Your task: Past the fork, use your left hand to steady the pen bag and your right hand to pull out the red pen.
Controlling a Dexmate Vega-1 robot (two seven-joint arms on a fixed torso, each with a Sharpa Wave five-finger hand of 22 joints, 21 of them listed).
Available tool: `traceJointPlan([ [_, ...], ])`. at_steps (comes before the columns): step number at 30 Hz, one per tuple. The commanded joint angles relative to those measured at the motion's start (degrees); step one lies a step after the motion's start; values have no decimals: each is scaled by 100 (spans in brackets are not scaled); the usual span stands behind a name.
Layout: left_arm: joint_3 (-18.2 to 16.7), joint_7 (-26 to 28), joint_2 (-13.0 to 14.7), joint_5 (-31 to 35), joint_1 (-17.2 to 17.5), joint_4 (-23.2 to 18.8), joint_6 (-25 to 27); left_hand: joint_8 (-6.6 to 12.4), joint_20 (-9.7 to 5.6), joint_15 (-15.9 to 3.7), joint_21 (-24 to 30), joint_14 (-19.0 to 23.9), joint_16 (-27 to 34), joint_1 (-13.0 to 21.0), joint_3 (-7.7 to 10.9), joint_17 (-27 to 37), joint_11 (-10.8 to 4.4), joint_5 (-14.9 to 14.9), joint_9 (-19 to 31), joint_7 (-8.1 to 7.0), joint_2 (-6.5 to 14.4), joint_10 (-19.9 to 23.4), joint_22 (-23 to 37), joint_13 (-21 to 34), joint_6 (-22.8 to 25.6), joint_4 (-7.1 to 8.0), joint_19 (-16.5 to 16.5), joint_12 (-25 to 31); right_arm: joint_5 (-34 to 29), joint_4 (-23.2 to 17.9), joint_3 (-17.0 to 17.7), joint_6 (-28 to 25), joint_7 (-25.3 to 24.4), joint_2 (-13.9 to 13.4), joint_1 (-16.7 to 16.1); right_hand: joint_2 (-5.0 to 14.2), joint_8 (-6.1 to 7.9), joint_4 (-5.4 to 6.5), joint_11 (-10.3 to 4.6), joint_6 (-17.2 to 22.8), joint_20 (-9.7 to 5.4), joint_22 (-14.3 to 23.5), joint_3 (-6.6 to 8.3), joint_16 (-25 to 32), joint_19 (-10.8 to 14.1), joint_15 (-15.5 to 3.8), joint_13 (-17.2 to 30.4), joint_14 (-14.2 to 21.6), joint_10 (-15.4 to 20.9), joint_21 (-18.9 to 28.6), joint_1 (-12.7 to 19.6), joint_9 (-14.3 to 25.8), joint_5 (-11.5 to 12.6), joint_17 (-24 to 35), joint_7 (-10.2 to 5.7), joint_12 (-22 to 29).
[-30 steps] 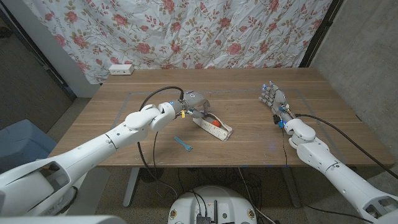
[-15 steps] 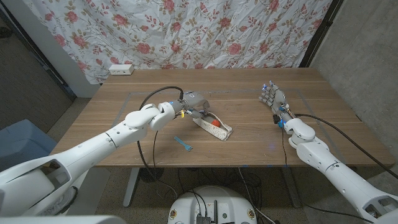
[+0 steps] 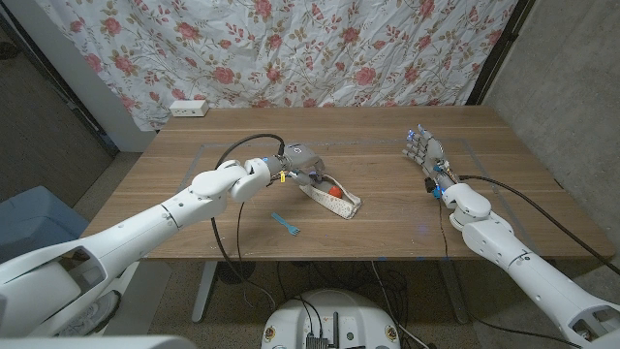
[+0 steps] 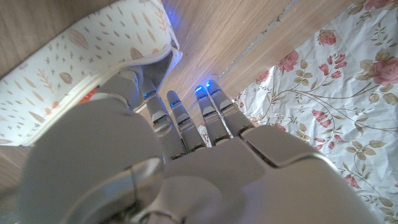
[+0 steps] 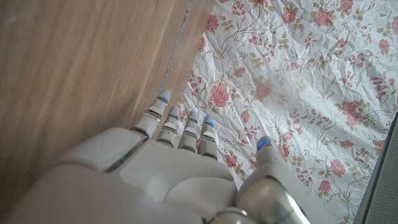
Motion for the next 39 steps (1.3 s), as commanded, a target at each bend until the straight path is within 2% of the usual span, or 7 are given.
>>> traceJointPlan([
  [1, -80, -225, 75, -185, -106, 6, -209, -19, -19, -806, -18, -42, -13, 18, -53, 13, 2, -22, 20, -18, -64, -44, 17, 21, -69, -9, -13, -15, -368, -185, -95, 17, -90, -179, 5, 39, -11, -52, 10, 15, 1, 11, 10, 48, 24, -6, 0, -31, 29, 14, 14, 15, 19, 0, -30, -5],
  [12, -124, -316, 80, -238, -134, 17, -260, -23, -27, -809, -28, -76, -19, -2, -121, 13, 10, -19, 29, -3, -79, -76, 17, 21, -190, 4, -28, -15, -859, -434, -218, -31, -147, -437, 30, 32, -20, -80, 10, -15, -22, 9, 21, 44, -7, -8, -1, -35, 6, 4, 39, 15, 20, -17, -50, -14],
  [23, -118, -391, 66, -268, -150, 46, -295, -14, -24, -778, -34, -105, -22, -21, -169, 14, 8, -17, 37, 19, -82, -91, 17, 22, -255, 15, -41, -14, -1650, -556, -350, 182, -371, -638, 39, -3, -11, -162, 8, -3, -44, 6, 52, 39, -31, -33, -3, -23, -27, -4, 123, 13, 21, -51, -83, -24],
  [28, -109, -426, 62, -254, -164, 34, -306, -11, -23, -787, -33, -103, -18, -29, -189, 15, 8, -17, 39, 13, -83, -102, 17, 21, -281, 19, -35, -15, -1968, -616, -376, 305, -464, -722, 17, -53, 23, -246, 9, 76, -59, 3, 77, 41, -39, -51, -6, 9, -27, -5, 208, 13, 19, -84, -147, -20],
  [35, -115, -486, 87, -223, -152, -39, -299, -17, -22, -783, -34, -108, -17, -38, -214, 15, 8, -16, 42, -1, -85, -110, 17, 22, -343, 22, -38, -14, -2362, -850, -411, 260, -418, -983, -11, -95, 71, -341, -22, 206, -89, 0, 116, 38, -66, -69, -7, 31, -20, -13, 323, 17, 17, -121, -164, -14],
  [39, -117, -512, 95, -229, -154, -47, -326, -10, -20, -779, -36, -117, -18, -46, -231, 14, 7, -16, 44, 0, -89, -114, 17, 22, -354, 24, -42, -13, -2759, -1128, -448, 9, -431, -1231, -37, -159, 98, -449, -37, 272, -99, -3, 162, 27, -79, -93, -9, 30, -53, -15, 478, 21, 13, -158, -236, -23],
])
